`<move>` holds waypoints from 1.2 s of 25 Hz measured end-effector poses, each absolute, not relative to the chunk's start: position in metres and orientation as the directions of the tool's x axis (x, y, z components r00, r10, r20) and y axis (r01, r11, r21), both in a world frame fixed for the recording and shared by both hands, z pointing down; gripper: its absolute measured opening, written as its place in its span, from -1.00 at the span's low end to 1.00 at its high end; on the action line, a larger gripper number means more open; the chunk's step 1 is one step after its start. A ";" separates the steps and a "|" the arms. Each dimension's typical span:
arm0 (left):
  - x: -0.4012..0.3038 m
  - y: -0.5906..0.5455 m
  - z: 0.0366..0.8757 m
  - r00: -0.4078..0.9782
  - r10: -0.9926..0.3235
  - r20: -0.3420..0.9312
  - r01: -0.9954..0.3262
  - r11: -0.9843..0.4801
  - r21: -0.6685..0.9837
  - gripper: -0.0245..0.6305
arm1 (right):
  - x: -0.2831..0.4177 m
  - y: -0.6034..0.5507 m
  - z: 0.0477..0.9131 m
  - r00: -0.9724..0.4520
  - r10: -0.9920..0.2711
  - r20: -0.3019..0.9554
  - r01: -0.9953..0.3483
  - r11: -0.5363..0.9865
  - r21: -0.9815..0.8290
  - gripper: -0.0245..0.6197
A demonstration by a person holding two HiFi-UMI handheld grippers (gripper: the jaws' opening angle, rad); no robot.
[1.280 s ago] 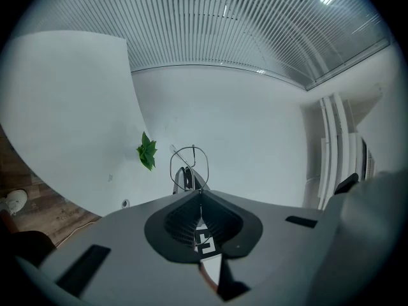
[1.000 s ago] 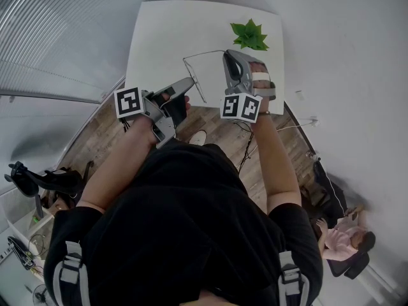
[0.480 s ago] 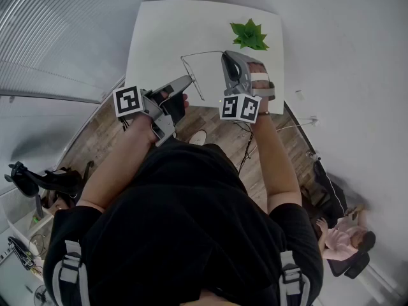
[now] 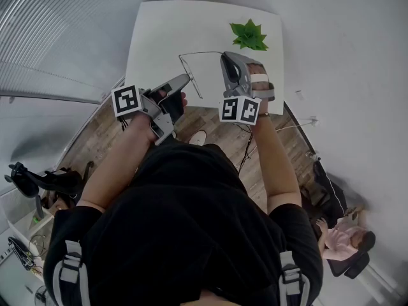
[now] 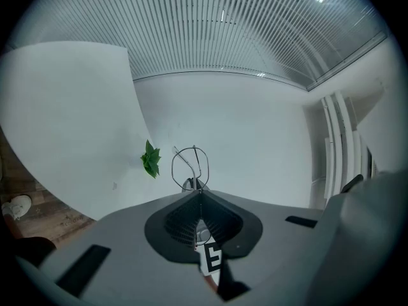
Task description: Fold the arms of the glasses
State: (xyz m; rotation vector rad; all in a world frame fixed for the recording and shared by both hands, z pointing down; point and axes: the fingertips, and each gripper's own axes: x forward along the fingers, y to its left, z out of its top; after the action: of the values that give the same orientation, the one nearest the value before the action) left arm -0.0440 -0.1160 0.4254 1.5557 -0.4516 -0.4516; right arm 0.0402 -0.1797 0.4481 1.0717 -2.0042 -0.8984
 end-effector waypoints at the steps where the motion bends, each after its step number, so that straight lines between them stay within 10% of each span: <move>1: -0.045 -0.117 0.425 0.838 -0.546 -0.007 -0.011 -0.030 1.000 -0.89 | 0.039 -0.179 0.448 -0.431 -0.869 0.243 -0.399 0.425 0.813 -0.78; 30: -0.078 -0.139 0.427 0.784 -0.621 0.011 -0.036 -0.028 0.999 -0.88 | -0.003 -0.153 0.437 -0.500 -0.837 0.223 -0.352 0.431 0.831 -0.79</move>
State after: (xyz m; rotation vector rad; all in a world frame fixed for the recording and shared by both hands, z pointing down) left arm -0.0784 -0.1387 0.4274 1.5450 -0.5468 -0.5073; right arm -0.0026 -0.1533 0.4367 0.9978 -2.0494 -0.9799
